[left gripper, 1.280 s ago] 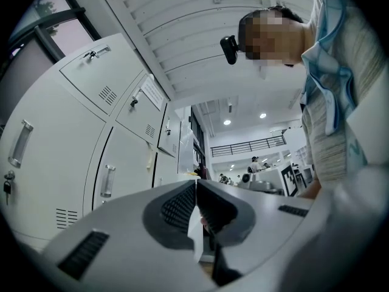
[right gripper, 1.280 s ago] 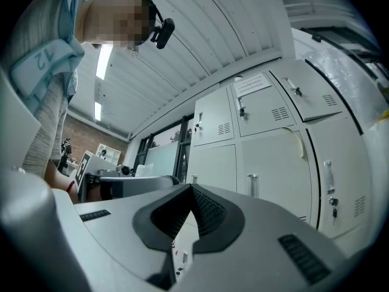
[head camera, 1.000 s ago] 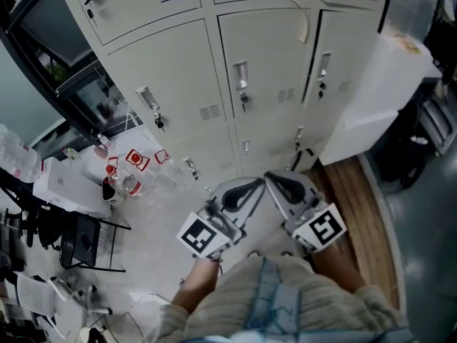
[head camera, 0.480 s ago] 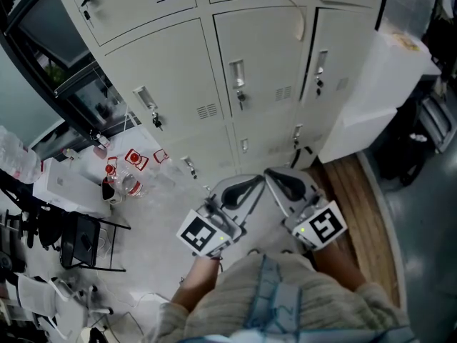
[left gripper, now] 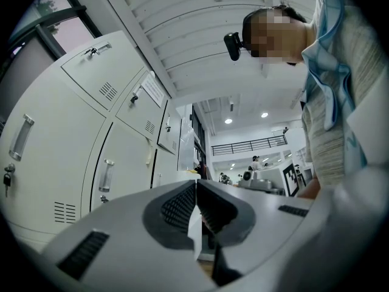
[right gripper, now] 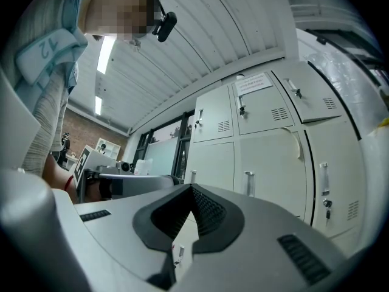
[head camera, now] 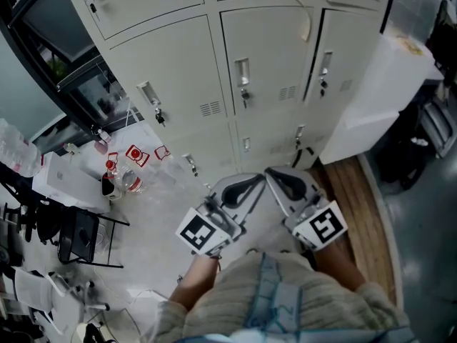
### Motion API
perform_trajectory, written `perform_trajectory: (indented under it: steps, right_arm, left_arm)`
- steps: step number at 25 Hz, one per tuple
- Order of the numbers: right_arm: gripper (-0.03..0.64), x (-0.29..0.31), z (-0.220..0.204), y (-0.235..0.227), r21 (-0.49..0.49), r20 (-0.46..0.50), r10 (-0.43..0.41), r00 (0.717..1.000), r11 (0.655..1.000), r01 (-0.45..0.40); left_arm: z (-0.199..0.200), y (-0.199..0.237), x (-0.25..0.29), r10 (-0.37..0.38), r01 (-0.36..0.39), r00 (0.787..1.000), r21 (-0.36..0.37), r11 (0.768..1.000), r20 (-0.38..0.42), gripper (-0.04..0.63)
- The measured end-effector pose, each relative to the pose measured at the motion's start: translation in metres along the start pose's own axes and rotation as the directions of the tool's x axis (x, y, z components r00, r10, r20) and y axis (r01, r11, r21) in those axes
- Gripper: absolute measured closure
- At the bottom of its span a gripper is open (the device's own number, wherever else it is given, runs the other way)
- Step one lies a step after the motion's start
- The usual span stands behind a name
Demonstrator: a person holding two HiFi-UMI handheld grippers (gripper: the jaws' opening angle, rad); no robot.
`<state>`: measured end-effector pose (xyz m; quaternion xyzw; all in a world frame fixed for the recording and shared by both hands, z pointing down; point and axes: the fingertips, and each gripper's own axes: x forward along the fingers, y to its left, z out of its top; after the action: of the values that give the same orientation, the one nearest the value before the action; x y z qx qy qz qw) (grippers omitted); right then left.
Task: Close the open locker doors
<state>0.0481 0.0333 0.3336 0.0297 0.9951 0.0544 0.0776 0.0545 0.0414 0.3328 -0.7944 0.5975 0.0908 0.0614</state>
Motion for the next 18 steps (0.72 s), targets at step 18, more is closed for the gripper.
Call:
perform_trajectory:
  steps: [18]
  right_arm:
    - [0.615,-0.0017,0.0026,0.0002,0.005,0.02,-0.007,1.0,1.0,0.007]
  left_arm:
    - [-0.0001,-0.0016,0.0006,-0.012,0.012,1.0,-0.015,1.0,0.017,0.592]
